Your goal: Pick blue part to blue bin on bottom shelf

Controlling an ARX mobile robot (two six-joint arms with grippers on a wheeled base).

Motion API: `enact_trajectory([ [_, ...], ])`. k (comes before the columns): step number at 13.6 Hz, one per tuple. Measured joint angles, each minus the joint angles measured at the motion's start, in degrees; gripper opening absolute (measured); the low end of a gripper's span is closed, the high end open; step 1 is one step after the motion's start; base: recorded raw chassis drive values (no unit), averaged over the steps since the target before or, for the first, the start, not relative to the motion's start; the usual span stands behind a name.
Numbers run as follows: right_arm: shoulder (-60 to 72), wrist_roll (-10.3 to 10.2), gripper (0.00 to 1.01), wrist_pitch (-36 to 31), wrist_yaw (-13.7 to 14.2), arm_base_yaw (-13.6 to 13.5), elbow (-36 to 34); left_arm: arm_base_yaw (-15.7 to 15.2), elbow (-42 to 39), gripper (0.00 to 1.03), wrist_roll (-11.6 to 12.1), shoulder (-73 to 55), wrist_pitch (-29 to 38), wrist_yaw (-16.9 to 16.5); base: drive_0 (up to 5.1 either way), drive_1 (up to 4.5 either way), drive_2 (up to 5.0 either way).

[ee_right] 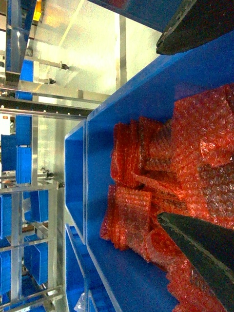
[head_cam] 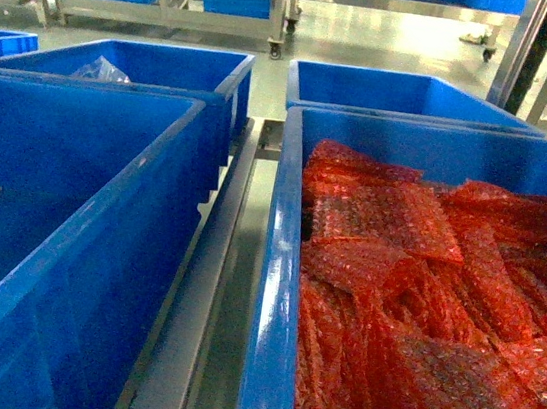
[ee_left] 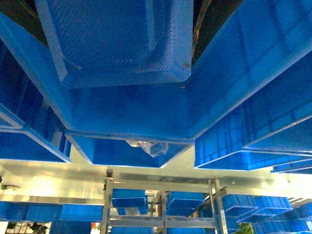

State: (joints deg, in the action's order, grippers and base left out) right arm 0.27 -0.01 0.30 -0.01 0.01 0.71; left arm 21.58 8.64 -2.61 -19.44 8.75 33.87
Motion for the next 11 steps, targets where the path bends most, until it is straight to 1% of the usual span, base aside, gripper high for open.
enact_trajectory([
  [10,0.0,0.0,0.98,0.0,0.0,0.0,0.0,0.0,0.0,0.43,0.0,0.0,0.0,0.0,0.0,0.0,0.0],
  [11,0.0,0.0,0.98,0.0,0.0,0.0,0.0,0.1,0.1,0.43,0.0,-0.1,-0.8,0.3,0.0,0.0,0.0],
])
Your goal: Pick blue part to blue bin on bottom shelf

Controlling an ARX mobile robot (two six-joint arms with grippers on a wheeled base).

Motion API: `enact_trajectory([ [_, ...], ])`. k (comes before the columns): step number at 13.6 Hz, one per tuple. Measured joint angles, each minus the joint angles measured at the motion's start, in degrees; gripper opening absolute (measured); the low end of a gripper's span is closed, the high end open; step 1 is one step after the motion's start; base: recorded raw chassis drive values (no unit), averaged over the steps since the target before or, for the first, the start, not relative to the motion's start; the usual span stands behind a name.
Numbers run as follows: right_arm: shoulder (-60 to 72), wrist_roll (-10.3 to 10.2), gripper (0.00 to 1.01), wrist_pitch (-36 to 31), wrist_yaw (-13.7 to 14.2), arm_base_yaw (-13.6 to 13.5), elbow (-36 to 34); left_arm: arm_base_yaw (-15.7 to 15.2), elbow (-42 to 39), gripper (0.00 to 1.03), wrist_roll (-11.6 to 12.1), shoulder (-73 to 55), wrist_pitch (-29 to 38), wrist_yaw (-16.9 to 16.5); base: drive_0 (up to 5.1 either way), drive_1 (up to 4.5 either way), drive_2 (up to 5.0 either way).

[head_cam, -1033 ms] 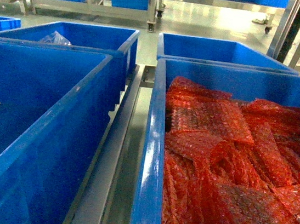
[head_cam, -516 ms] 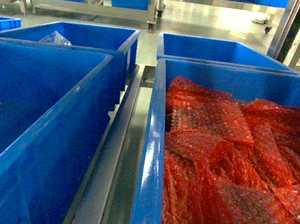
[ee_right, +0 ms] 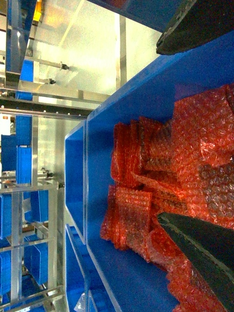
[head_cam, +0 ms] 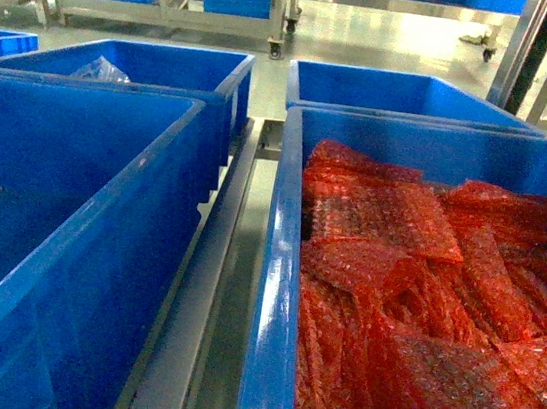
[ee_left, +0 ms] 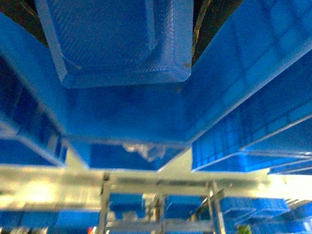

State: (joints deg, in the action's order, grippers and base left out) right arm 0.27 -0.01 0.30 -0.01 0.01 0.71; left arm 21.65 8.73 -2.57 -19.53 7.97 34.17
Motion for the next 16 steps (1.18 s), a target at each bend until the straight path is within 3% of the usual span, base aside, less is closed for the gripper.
enact_trajectory([
  [1,0.0,0.0,0.98,0.0,0.0,0.0,0.0,-0.1,1.4,0.43,1.3,-3.7,-1.3,2.0,0.0,0.0,0.0],
  [5,0.0,0.0,0.98,0.0,0.0,0.0,0.0,-8.9,11.3,0.43,1.4,-32.5,19.6,-5.1,0.0,0.0,0.0],
  [7,0.0,0.0,0.98,0.0,0.0,0.0,0.0,-9.2,13.8,0.43,1.5,-43.1,24.4,-5.6,0.0,0.0,0.0],
  [10,0.0,0.0,0.98,0.0,0.0,0.0,0.0,-6.1,12.3,0.77,1.5,-36.7,22.4,-4.8,0.0,0.0,0.0],
  [12,0.0,0.0,0.98,0.0,0.0,0.0,0.0,-6.5,12.4,1.0,1.6,-37.4,22.0,-4.2,0.0,0.0,0.0],
  [13,0.0,0.0,0.98,0.0,0.0,0.0,0.0,-6.5,12.3,0.97,1.6,-37.8,21.9,-4.3,0.0,0.0,0.0],
  [14,0.0,0.0,0.98,-0.1,0.0,0.0,0.0,-8.7,10.1,0.88,1.8,-36.6,28.6,-12.8,0.0,0.0,0.0],
  [15,0.0,0.0,0.98,0.0,0.0,0.0,0.0,-10.8,7.0,0.75,1.8,-33.6,30.2,-19.8,0.0,0.0,0.0],
  [16,0.0,0.0,0.98,0.0,0.0,0.0,0.0,-12.2,4.3,0.61,1.7,-31.3,29.6,-23.8,0.0,0.0,0.0],
])
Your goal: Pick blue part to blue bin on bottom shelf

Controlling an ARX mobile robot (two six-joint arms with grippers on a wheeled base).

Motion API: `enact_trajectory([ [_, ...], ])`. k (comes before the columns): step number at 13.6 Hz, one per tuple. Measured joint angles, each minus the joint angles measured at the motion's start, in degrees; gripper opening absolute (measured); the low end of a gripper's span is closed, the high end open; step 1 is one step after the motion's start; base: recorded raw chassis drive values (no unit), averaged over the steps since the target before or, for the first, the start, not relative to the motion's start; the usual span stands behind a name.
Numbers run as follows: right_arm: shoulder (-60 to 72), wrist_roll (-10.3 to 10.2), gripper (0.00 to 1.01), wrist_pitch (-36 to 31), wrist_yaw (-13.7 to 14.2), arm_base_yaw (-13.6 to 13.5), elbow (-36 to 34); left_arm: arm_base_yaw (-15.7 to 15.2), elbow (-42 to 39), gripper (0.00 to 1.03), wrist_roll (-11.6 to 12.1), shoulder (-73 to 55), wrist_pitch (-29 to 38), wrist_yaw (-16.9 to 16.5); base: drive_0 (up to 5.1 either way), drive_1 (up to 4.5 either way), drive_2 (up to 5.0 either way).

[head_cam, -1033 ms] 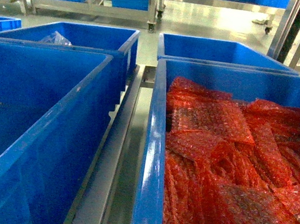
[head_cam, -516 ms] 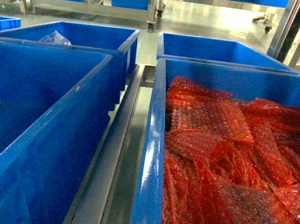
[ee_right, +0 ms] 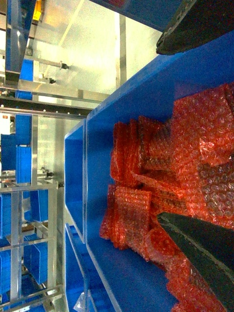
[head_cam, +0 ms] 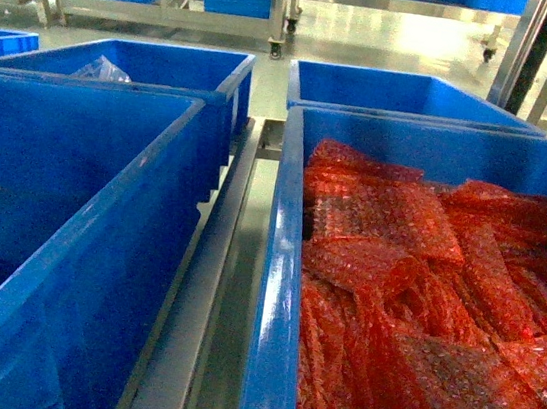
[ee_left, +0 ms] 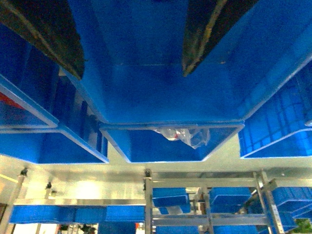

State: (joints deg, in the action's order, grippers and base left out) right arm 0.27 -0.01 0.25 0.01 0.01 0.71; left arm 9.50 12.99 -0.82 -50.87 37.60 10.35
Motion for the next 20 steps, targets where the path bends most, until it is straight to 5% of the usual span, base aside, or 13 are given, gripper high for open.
enact_trajectory([
  [5,0.0,0.0,0.98,0.0,0.0,0.0,0.0,-4.5,-6.8,0.02,0.1,10.7,-4.1,-5.2,0.0,0.0,0.0],
  [6,0.0,0.0,0.98,0.0,0.0,0.0,0.0,-8.0,-7.9,0.02,0.1,13.0,-5.6,-9.5,0.0,0.0,0.0],
  [7,0.0,0.0,0.98,0.1,0.0,0.0,0.0,-9.9,-8.7,0.02,0.1,15.1,-6.6,-9.5,0.0,0.0,0.0],
  [20,0.0,0.0,0.98,0.0,0.0,0.0,0.0,-9.4,-12.4,0.02,0.2,39.0,-25.6,-10.3,0.0,0.0,0.0],
])
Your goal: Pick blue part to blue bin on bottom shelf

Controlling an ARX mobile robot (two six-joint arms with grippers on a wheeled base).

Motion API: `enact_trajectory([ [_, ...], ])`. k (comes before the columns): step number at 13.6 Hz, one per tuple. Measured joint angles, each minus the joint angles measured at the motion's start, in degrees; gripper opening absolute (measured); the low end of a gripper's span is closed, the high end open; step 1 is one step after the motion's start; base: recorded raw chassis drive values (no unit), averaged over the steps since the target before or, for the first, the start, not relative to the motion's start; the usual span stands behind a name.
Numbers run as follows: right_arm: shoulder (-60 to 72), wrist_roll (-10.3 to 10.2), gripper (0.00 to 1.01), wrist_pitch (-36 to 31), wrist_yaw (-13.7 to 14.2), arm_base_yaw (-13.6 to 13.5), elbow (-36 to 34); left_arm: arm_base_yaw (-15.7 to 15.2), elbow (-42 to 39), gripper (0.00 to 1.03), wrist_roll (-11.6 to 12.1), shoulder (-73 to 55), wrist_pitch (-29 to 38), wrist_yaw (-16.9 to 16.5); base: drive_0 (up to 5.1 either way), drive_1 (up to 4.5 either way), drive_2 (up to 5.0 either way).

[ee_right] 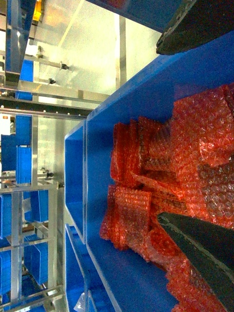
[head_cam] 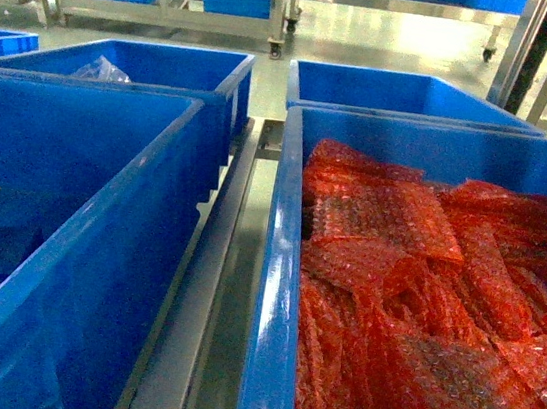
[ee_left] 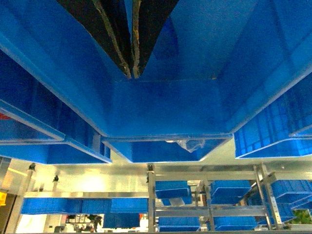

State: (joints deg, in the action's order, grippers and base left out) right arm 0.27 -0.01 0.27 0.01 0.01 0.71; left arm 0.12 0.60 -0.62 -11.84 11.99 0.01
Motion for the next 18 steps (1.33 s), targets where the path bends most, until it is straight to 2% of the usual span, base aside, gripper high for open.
enact_trajectory([
  [2,0.0,0.0,0.98,0.0,0.0,0.0,0.0,0.0,0.0,0.02,0.0,1.9,-2.0,0.0,0.0,0.0,0.0],
  [3,0.0,0.0,0.98,0.0,0.0,0.0,0.0,0.0,0.1,0.02,0.0,6.8,-9.1,0.0,0.0,0.0,0.0],
  [4,0.0,0.0,0.98,0.0,0.0,0.0,0.0,0.0,0.0,0.02,0.0,11.0,-12.8,0.0,0.0,0.0,0.0],
  [5,0.0,0.0,0.98,0.0,0.0,0.0,0.0,0.0,0.3,0.02,0.0,11.2,-11.1,0.1,0.0,0.0,0.0],
  [11,0.0,0.0,0.98,0.0,0.0,0.0,0.0,-0.1,0.0,0.02,0.1,11.2,-12.2,0.0,0.0,0.0,0.0],
  [12,0.0,0.0,0.98,0.0,0.0,0.0,0.0,-0.1,0.0,0.08,0.0,11.2,-12.2,0.0,0.0,0.0,0.0],
  [13,0.0,0.0,0.98,0.0,0.0,0.0,0.0,-0.1,0.0,0.19,0.0,11.2,-12.2,0.0,0.0,0.0,0.0],
  [15,0.0,0.0,0.98,0.0,0.0,0.0,0.0,-0.1,0.0,0.54,0.0,11.2,-12.2,0.0,0.0,0.0,0.0],
  [18,0.0,0.0,0.98,0.0,0.0,0.0,0.0,-0.1,0.0,0.9,0.0,11.2,-12.2,0.0,0.0,0.0,0.0],
])
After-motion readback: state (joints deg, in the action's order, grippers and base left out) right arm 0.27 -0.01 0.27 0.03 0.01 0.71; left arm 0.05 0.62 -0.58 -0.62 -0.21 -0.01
